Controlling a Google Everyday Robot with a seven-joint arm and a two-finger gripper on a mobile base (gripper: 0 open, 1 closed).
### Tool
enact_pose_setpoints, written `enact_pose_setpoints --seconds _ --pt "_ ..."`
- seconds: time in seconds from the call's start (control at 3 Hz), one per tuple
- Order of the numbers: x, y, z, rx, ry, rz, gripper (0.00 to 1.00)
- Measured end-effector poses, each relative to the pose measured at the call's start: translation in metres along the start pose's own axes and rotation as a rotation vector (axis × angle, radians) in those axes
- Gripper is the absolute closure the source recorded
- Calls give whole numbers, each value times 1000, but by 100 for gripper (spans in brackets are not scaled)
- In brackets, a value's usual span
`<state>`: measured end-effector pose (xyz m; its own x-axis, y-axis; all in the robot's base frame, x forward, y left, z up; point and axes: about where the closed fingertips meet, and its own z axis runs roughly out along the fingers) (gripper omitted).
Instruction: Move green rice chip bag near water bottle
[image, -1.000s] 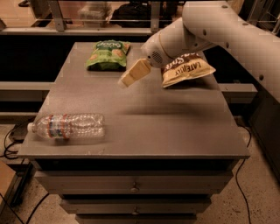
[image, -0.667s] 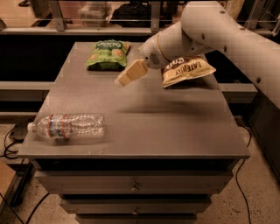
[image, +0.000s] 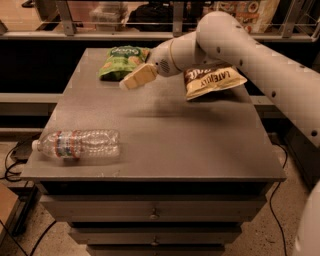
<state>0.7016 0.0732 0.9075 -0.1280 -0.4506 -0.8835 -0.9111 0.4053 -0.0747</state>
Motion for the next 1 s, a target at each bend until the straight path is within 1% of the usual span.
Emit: enact_pose_setpoints --seconds 0.33,0.67,1.0 --pt "1 -21 21 51 -45 33 0" --pt "11 -48 47 115 -78 85 0" --pt "16 -59 63 139 -91 105 0"
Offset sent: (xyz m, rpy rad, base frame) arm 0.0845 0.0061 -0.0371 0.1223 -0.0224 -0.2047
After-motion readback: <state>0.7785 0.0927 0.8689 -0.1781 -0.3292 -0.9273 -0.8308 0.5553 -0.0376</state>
